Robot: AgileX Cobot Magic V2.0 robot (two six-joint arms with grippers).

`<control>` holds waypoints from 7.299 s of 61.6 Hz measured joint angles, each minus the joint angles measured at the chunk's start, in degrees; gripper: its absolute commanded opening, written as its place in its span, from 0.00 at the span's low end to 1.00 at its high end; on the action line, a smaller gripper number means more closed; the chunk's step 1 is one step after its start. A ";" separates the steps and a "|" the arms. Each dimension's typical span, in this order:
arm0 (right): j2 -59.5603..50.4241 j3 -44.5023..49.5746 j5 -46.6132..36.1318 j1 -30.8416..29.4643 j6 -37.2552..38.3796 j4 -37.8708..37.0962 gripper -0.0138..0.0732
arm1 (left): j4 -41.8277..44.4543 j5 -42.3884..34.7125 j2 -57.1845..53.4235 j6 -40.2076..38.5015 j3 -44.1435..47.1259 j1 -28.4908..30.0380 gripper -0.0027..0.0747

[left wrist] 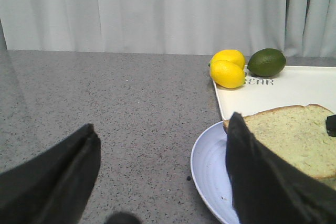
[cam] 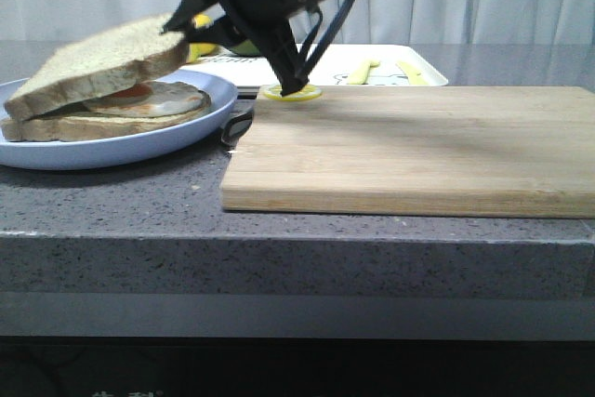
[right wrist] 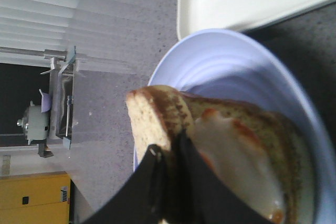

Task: Place bread and move sandwich to tray
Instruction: 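Carry the bread over the egg toast and lower it on top, then open the right gripper and withdraw it from the sandwich, then move the left gripper to the blue plate rim and grasp it, then lift the blue plate with the left gripper and carry it onto the white tray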

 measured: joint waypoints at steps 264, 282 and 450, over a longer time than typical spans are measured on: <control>-86.06 55.54 4.91 -30.87 28.18 -87.89 0.09 | -5.60 25.45 60.73 0.00 -35.11 -1.62 0.67; -86.06 55.54 4.82 -30.87 28.18 -87.89 0.09 | -6.95 25.71 63.30 0.00 -35.33 -1.48 0.66; -86.06 55.68 4.82 -30.87 28.30 -87.89 0.09 | -39.30 57.71 125.11 -2.71 -131.86 -2.73 0.20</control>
